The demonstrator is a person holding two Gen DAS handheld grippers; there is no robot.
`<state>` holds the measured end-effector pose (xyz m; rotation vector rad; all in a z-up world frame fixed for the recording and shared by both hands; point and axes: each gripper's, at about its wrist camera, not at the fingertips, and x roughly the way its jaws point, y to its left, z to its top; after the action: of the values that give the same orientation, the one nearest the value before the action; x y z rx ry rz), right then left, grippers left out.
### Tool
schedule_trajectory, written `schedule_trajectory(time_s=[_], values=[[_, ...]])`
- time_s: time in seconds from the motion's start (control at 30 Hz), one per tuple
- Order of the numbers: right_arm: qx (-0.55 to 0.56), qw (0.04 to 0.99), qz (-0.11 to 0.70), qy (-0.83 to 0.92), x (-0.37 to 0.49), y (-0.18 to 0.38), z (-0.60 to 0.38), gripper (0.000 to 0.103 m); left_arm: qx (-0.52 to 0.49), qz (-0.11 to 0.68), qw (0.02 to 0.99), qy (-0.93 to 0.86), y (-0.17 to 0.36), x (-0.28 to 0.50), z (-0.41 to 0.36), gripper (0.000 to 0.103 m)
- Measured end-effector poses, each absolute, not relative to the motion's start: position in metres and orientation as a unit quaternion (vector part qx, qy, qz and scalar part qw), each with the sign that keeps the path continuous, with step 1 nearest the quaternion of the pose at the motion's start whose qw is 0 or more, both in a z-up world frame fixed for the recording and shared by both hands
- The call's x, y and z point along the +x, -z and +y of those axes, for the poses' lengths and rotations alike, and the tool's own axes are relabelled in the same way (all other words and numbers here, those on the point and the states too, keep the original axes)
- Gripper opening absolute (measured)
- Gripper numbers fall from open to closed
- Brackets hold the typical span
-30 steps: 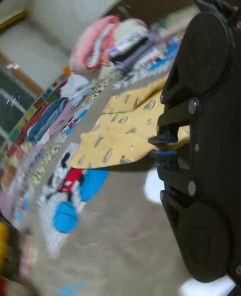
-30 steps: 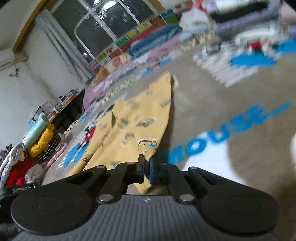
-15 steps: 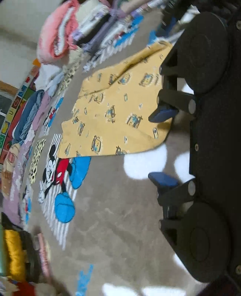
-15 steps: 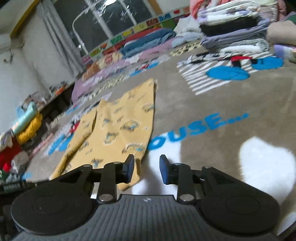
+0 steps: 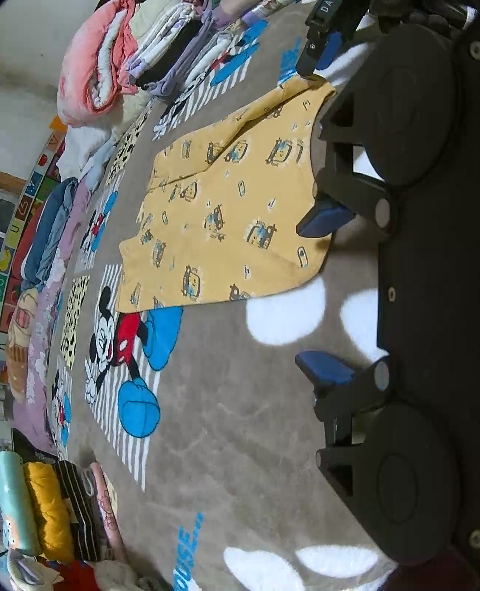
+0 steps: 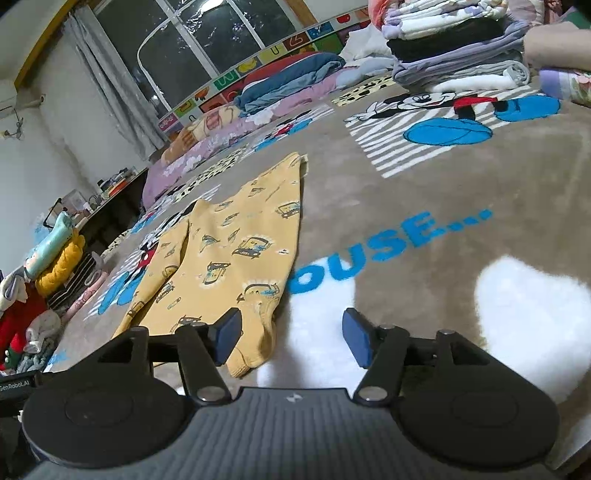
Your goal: Fold clothes
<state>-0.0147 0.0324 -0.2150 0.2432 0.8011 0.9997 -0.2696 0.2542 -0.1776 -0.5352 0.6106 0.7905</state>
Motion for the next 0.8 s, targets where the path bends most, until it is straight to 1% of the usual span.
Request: schedule_trajectory(time_s=[0.13, 0.57, 0.8], values=[[0.113, 0.794, 0.367, -0.471, -0.016, 0.213, 0.033, 0.063, -0.258, 0.290, 0.841, -0.376, 0.178, -0.271, 0.257, 0.068], [0.085, 0.791, 0.321, -0.514, -0.022, 0.198, 0.047, 0.063, -0.266, 0.302, 0.832, -0.383, 0.184, -0.268, 0.264, 0.070], [0.096, 0.793, 0.306, -0.518, -0.004, 0.194, 0.060, 0.064, -0.274, 0.280, 0.836, -0.385, 0.179, -0.267, 0.281, 0.070]])
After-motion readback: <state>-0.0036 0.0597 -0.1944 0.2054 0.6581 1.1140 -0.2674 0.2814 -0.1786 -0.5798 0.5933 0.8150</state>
